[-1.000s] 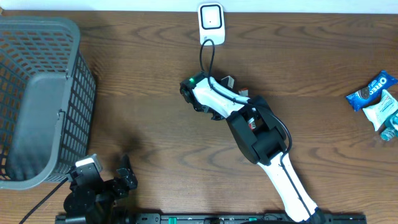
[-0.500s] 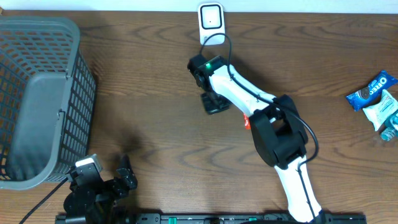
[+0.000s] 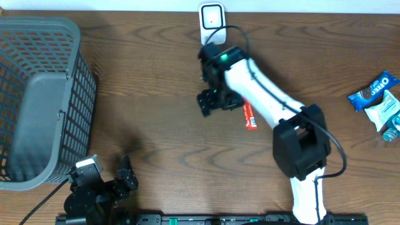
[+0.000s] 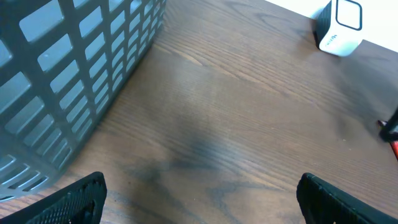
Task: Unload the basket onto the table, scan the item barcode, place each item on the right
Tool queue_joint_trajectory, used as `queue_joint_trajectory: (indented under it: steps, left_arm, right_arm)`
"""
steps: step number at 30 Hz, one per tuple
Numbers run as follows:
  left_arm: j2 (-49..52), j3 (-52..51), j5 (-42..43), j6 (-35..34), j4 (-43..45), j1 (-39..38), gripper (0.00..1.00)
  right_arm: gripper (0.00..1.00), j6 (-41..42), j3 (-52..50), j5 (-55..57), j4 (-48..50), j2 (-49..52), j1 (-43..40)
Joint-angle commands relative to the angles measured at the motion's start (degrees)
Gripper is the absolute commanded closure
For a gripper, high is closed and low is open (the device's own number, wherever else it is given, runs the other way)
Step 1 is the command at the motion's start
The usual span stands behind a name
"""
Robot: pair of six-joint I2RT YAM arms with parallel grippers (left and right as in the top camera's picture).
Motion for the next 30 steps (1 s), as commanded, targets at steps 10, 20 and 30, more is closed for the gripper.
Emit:
queue_joint_trajectory:
  steps: [10,20,30]
  left_arm:
    - [-0.1,0.0,0.1,-0.3,-0.1,0.0,0.02]
    - [-0.1,0.0,0.1,-0.3,-0.1,0.0,0.02]
    - [-0.1,0.0,0.1,-0.3,-0.1,0.0,0.02]
  right_arm:
    - [0.14,-11.8,-9.3,-9.9,9.1,-0.1,-18.4]
    - [0.11,-8.6,-22.4,-9.6,23.8,0.0,-18.5]
    - [0.13,-5.1,-29.6,-2.5,26.8,0.6,-18.1]
